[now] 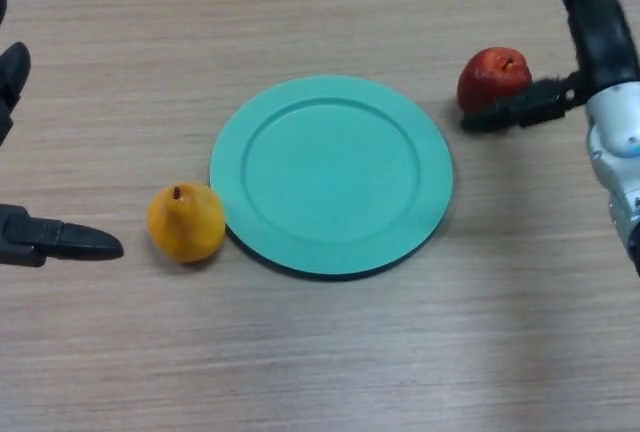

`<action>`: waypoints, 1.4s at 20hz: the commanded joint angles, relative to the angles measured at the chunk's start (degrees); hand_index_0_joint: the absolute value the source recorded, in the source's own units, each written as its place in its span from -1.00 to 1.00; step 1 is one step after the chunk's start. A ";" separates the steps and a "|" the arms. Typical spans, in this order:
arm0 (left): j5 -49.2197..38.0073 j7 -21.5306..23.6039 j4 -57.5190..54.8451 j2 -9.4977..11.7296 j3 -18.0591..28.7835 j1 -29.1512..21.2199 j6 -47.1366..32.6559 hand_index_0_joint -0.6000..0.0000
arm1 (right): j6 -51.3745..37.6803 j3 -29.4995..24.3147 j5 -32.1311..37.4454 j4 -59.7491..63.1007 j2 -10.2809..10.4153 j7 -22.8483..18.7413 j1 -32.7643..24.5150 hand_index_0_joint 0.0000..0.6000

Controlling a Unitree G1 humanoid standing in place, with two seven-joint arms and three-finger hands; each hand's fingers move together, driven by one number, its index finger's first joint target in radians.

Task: Pick up the red apple and place it on the plate

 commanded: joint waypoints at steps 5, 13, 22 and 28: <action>-1.02 4.15 -0.67 3.78 0.28 -5.40 -8.80 1.00 | 13.89 1.35 23.10 -41.15 -2.55 8.99 11.45 -1.00; 2.79 6.75 -1.26 2.46 -6.80 -9.27 -9.54 1.00 | 31.45 -0.90 34.04 -79.25 -6.88 6.23 32.15 -1.00; 0.77 5.23 -4.82 1.20 -8.32 -9.39 -4.70 1.00 | 38.56 0.69 27.83 -87.45 -5.22 8.73 37.54 -1.00; 2.02 7.00 -3.59 0.48 -9.30 -9.55 -8.09 1.00 | 41.76 -1.04 25.82 -89.47 -5.52 7.71 38.15 -1.00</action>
